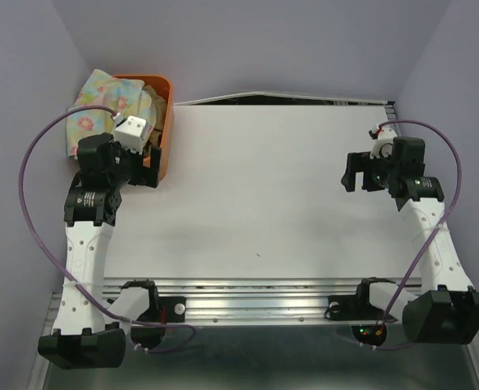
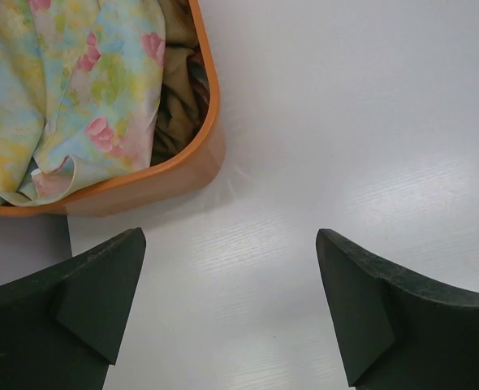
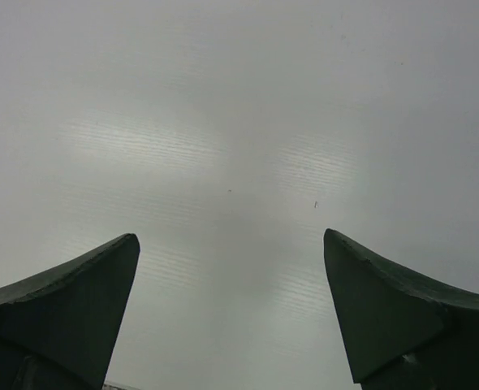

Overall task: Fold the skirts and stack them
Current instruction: Grab the skirt from the pile

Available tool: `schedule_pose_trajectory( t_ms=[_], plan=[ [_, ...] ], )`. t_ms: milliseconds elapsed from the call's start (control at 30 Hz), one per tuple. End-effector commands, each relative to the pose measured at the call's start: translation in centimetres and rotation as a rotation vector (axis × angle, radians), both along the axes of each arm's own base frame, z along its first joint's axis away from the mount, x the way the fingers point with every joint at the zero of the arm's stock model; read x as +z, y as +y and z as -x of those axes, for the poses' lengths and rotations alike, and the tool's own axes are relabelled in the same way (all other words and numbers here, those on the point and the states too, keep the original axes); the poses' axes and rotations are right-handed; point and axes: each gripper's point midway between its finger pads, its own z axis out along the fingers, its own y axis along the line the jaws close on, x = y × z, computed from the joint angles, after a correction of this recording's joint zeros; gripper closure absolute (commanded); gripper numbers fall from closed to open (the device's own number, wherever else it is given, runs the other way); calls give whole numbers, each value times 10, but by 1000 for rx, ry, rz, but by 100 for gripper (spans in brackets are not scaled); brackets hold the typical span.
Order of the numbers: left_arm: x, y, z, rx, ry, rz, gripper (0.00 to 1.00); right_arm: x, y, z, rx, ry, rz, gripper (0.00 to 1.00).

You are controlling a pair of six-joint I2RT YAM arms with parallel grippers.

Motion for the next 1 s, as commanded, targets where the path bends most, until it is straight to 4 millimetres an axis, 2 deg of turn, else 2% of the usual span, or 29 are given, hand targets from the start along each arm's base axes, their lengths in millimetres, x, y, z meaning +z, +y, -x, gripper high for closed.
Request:
schedule_pose_trajectory(
  t_ms=[0, 67, 133, 167, 200, 233, 267, 300, 333, 367, 400, 433, 467, 533, 733, 833, 867, 967],
  plan=[
    [10, 7, -9, 40, -23, -9, 2, 25, 2, -7, 24, -57, 6, 0],
    [6, 10, -18, 52, -3, -23, 1, 26, 1, -8, 21, -58, 10, 0],
    [15, 18, -28, 90, -9, -26, 1, 24, 1, -8, 20, -51, 10, 0],
    [9, 23, -38, 100, 22, -30, 1, 24, 1, -9, 20, -51, 10, 0],
    [20, 29, -45, 115, 6, -26, 1, 23, 1, -9, 20, -48, 10, 0],
    [21, 36, -51, 133, 17, -23, 2, 22, 2, -9, 23, -46, 9, 0],
    [10, 49, -65, 154, 65, -7, 1, 22, 2, -9, 22, -44, 8, 0],
    [12, 57, -72, 170, 74, 1, 2, 23, 2, -9, 22, -44, 8, 0],
    [30, 64, -80, 189, 51, 3, 1, 21, 2, -10, 24, -39, 6, 0],
    [16, 74, -96, 200, 103, 11, 1, 21, 2, -10, 22, -38, 7, 0],
    [20, 79, -102, 198, 107, 16, 1, 21, 2, -11, 22, -38, 7, 0],
    [37, 84, -111, 202, 78, 14, 1, 20, 1, -12, 23, -34, 8, 0],
    [25, 92, -126, 215, 112, 16, 1, 20, 2, -12, 24, -30, 6, 0],
    [23, 110, -148, 238, 120, 24, 2, 19, 2, -13, 26, -28, 6, 0],
    [-5, 140, -197, 250, 167, 81, 1, 17, 2, -14, 25, -18, 6, 0],
    [-16, 151, -209, 244, 169, 106, 1, 17, 1, -14, 25, -19, 9, 0],
    [-27, 149, -214, 226, 186, 127, 1, 17, 2, -13, 26, -14, 7, 0],
    [-37, 148, -223, 205, 189, 150, 1, 14, 2, -11, 26, -8, 8, 0]
  ],
)
